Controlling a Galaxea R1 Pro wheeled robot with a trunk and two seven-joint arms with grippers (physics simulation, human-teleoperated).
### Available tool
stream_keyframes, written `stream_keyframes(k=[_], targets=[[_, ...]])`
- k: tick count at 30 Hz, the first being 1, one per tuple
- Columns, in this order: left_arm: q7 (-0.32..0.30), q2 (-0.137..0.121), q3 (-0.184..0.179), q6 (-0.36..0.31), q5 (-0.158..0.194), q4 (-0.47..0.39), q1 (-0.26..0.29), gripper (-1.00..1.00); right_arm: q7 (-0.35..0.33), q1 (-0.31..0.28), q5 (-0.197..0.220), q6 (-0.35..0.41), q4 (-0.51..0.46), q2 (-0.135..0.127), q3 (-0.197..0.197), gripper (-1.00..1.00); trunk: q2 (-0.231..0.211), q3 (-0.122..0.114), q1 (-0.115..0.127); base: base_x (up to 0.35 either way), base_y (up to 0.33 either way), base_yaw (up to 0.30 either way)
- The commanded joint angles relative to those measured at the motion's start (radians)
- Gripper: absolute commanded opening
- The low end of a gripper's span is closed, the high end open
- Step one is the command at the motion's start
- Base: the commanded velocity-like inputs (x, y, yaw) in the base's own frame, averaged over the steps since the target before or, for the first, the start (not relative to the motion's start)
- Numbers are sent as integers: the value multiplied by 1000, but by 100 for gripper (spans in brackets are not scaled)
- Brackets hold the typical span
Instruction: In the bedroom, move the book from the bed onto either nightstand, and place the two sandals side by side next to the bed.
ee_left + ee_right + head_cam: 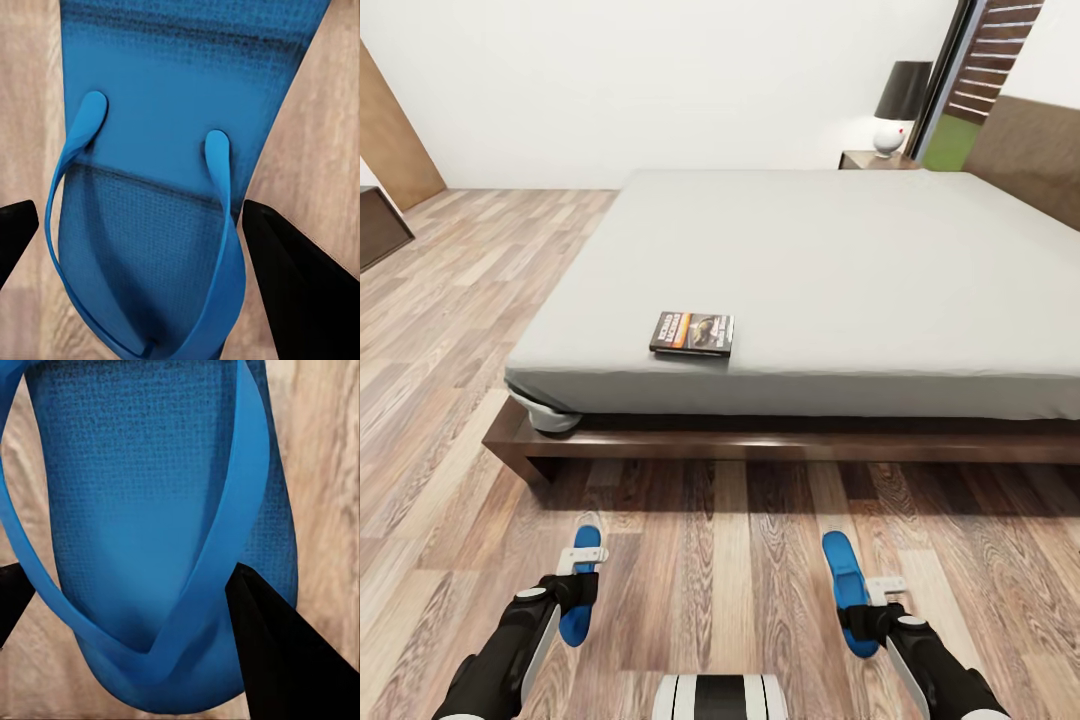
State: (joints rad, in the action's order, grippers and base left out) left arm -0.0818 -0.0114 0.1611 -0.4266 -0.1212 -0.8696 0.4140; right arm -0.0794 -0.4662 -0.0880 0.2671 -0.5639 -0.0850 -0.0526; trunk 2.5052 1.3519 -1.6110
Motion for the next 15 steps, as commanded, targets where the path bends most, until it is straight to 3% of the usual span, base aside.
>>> stream_keyframes(k=[1,15], targets=[[-9,1,3,-4,-11,-2,0,-100,-7,0,-7,12,-3,1,-6,-100,1,5,0,0,0,0],[-9,1,3,-4,-11,-3,0,-100,-7,0,-7,17,-20,1,-6,-100,4,59,-7,0,0,0]])
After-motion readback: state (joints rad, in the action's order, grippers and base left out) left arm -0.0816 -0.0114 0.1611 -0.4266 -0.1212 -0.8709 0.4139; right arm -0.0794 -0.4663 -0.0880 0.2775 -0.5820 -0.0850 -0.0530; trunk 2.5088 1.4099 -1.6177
